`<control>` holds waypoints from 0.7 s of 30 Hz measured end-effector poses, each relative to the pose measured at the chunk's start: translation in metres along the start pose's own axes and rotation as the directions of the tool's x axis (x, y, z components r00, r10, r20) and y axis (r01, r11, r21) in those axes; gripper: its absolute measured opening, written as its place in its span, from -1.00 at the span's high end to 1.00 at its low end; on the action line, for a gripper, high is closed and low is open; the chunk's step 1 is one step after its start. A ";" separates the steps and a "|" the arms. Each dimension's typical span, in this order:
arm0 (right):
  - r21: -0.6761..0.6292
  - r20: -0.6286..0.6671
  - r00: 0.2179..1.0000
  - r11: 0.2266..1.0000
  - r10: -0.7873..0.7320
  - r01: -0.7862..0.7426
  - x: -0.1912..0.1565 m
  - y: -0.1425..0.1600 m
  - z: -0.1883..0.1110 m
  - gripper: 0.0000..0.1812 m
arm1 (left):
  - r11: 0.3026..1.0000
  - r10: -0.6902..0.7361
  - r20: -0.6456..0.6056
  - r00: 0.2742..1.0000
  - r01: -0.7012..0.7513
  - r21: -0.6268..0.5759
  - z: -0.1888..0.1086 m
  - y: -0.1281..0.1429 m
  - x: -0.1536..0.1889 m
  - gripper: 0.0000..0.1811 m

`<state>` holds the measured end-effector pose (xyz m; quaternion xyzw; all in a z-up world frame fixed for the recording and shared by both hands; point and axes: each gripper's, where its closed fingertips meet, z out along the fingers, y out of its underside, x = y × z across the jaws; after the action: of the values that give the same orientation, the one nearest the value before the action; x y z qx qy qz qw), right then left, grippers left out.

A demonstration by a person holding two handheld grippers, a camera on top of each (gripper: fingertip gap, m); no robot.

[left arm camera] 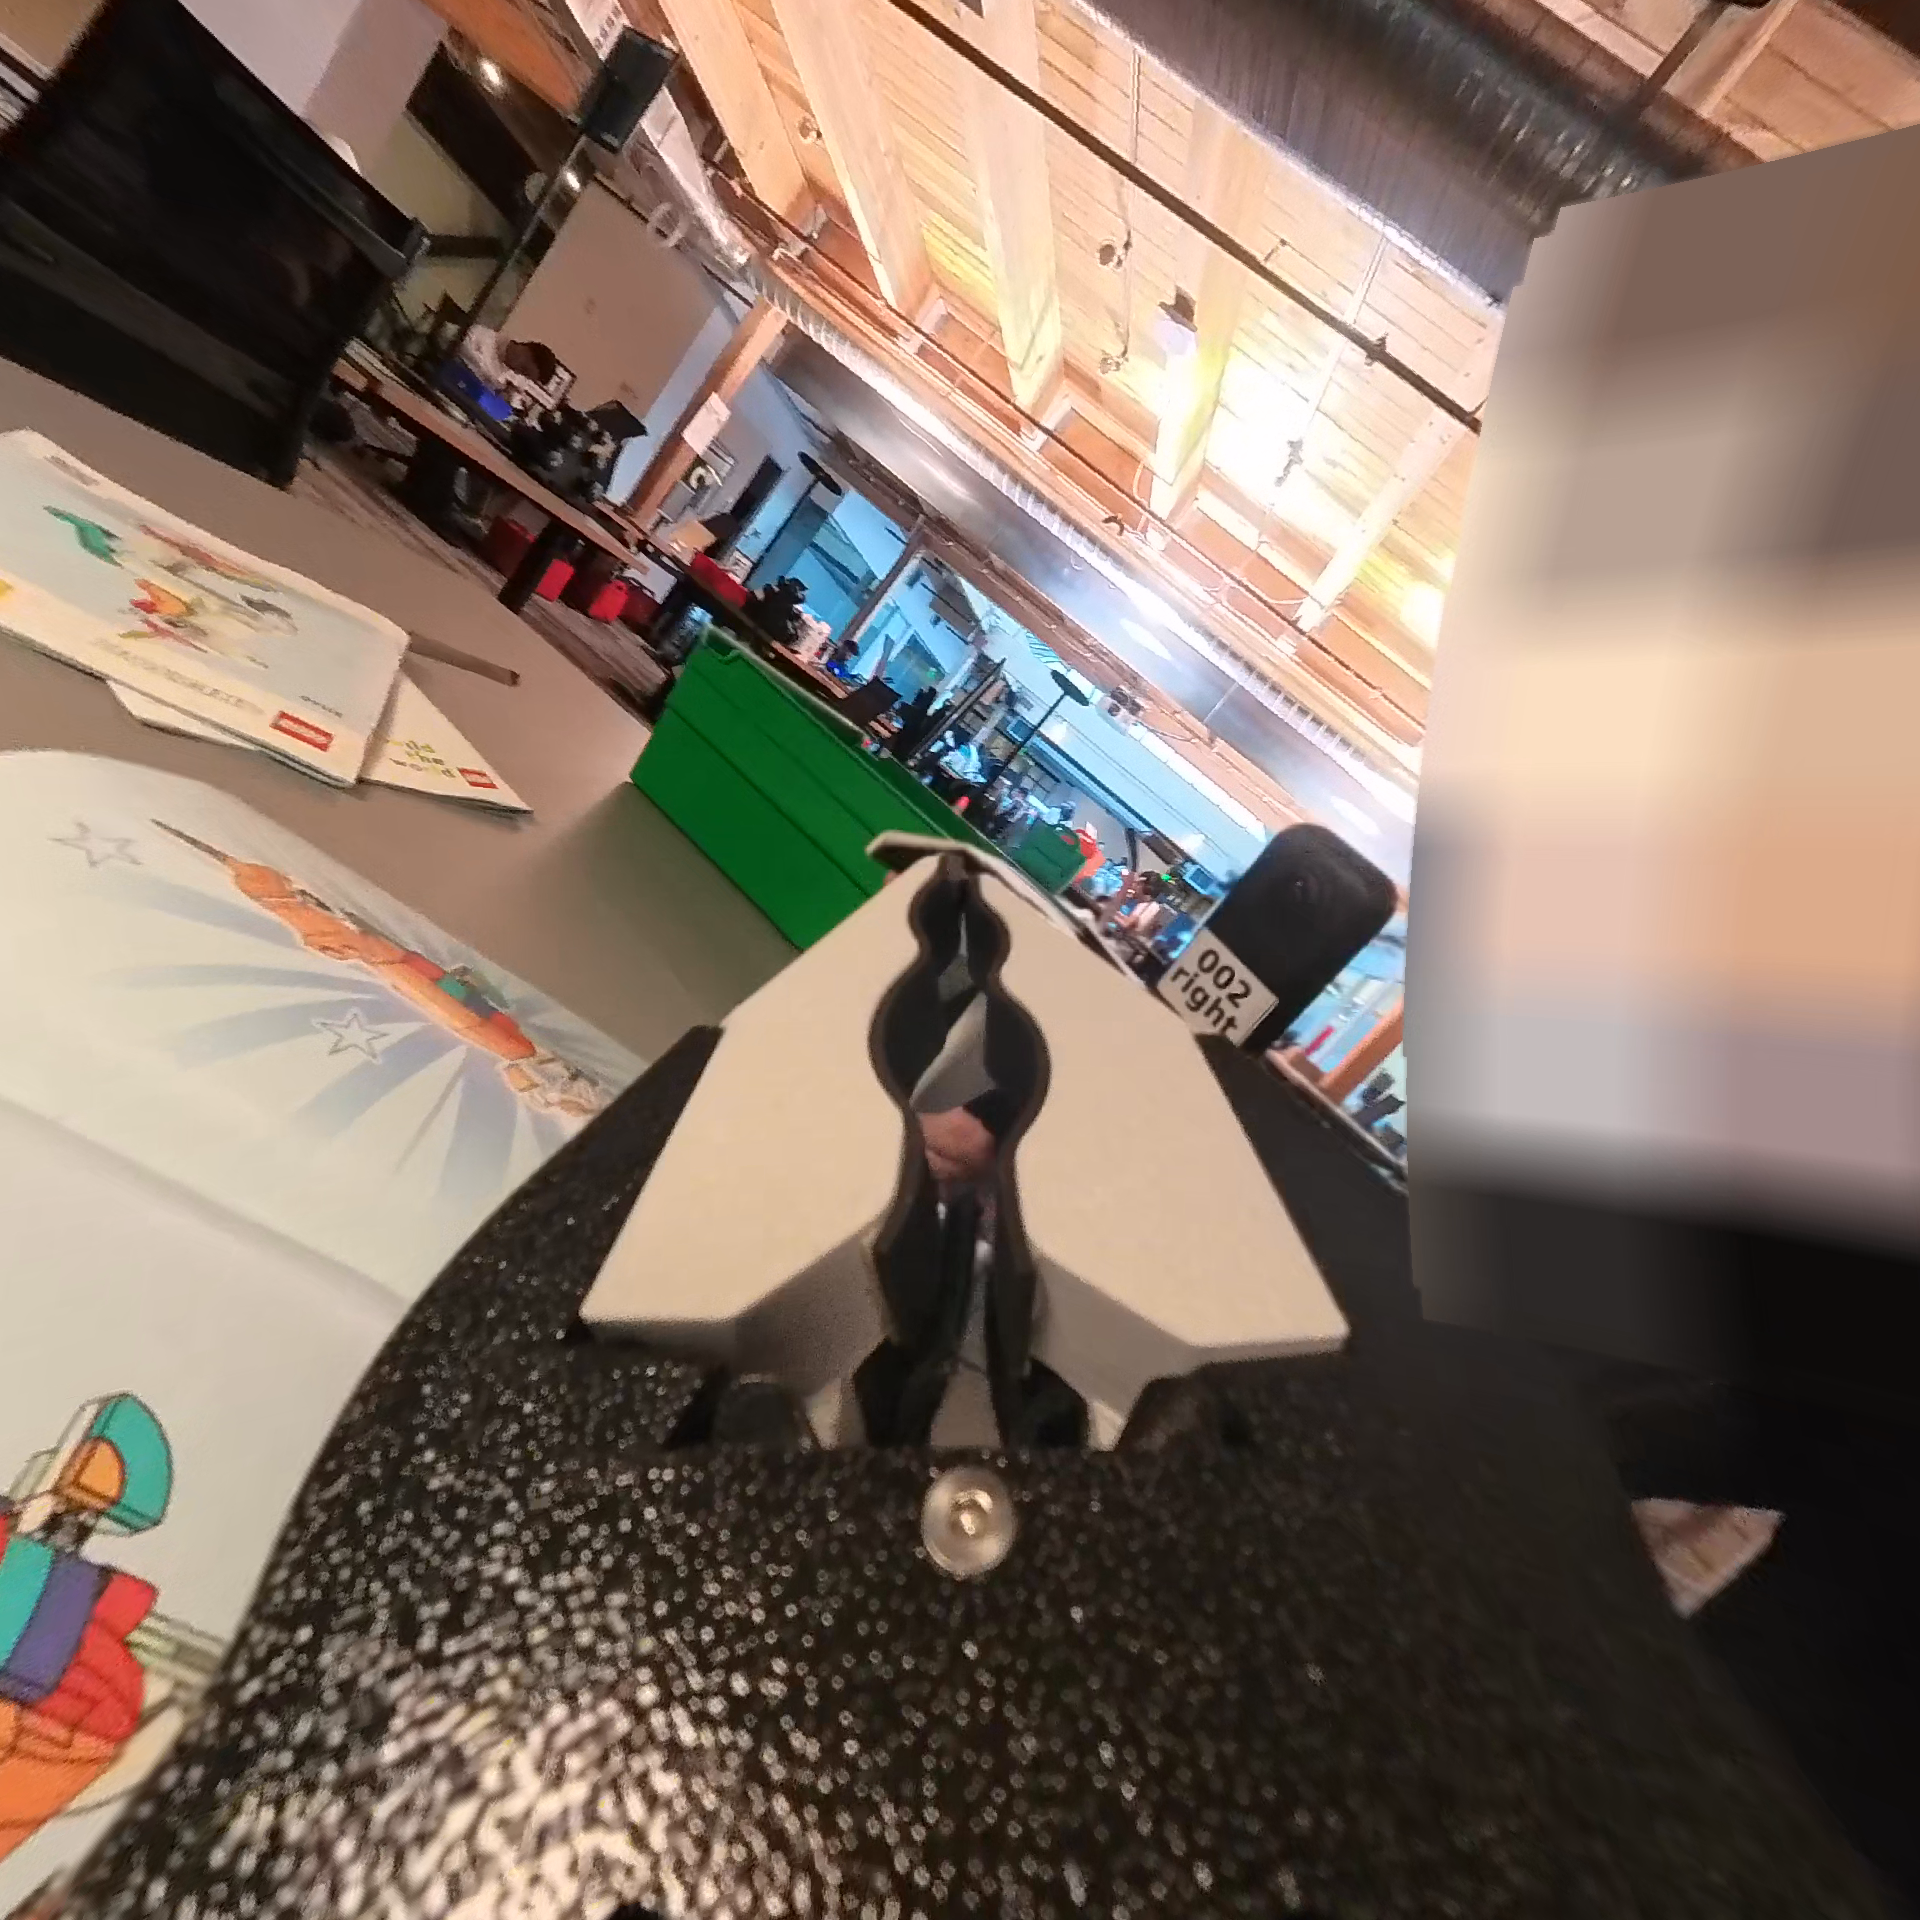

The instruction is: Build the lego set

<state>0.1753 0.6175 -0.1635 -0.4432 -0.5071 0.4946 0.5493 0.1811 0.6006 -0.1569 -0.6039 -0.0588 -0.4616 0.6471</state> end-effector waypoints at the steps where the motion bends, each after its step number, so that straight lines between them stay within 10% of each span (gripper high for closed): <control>1: 0.030 -0.050 0.999 1.000 0.003 -0.001 0.010 -0.003 -0.004 0.90 | 1.000 0.027 0.012 1.000 -0.027 0.001 -0.001 -0.001 0.000 1.00; 14: 0.020 -0.347 0.887 0.943 -0.305 0.332 0.056 -0.015 -0.033 0.88 | 0.777 0.532 0.043 0.846 -0.467 -0.422 0.009 0.053 -0.001 0.88; 21: -0.094 -0.410 0.811 0.904 -0.417 0.417 0.054 -0.010 -0.044 0.88 | 0.696 0.683 0.100 0.724 -0.603 -0.390 -0.015 0.038 0.008 0.87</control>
<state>0.2195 0.6707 -0.1511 -0.4170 -0.4612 0.2551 0.7405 0.2041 0.5778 -0.1832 -0.7357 0.1592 -0.1315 0.6450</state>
